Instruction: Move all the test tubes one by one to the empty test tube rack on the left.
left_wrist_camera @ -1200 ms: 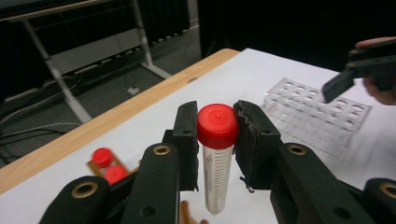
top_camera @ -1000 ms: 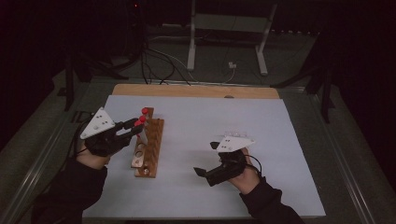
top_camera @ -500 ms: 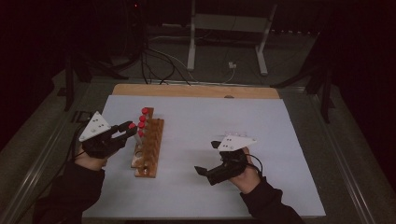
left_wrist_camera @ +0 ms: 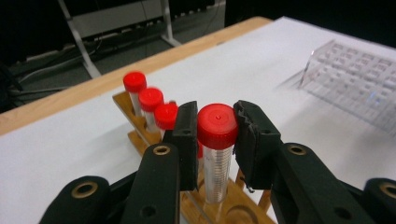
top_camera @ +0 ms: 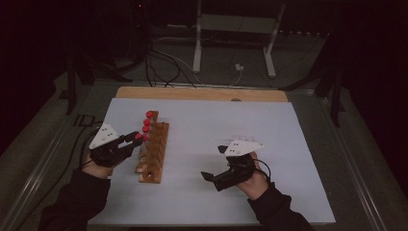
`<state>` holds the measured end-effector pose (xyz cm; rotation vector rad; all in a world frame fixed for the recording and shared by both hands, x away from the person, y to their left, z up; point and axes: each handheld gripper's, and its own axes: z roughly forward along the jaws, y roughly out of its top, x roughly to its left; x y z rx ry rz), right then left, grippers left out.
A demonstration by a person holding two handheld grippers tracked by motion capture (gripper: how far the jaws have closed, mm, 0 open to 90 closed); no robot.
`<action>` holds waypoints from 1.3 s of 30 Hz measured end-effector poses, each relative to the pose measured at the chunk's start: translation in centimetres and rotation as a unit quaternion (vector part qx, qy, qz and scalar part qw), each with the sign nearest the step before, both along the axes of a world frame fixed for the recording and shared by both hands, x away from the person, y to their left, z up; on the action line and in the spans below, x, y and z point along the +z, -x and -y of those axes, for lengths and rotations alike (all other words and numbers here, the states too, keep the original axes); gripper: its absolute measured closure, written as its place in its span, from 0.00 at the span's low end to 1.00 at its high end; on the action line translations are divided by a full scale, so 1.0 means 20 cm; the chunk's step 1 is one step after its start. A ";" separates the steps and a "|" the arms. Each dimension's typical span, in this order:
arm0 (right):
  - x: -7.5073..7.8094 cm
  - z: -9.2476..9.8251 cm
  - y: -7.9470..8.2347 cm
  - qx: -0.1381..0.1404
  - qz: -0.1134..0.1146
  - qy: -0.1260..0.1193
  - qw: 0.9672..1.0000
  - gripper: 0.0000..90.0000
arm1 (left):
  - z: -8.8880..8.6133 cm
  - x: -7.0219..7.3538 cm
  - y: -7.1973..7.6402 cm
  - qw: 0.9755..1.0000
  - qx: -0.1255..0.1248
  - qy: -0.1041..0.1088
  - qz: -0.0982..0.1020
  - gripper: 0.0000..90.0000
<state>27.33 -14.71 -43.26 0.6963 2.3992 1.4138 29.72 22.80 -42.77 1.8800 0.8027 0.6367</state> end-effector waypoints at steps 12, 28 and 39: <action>0.00 0.01 0.00 0.000 -0.002 -0.002 1.000 0.00 | 0.02 -0.06 -0.02 1.000 -0.002 -0.016 -0.016 0.80; 0.01 0.02 0.00 -0.002 -0.002 -0.004 1.000 0.00 | 0.04 -0.11 -0.03 0.999 -0.003 -0.038 -0.019 0.80; 0.02 0.02 -0.01 -0.003 -0.002 -0.004 1.000 0.00 | 0.03 -0.11 -0.02 0.999 -0.006 -0.044 -0.020 0.79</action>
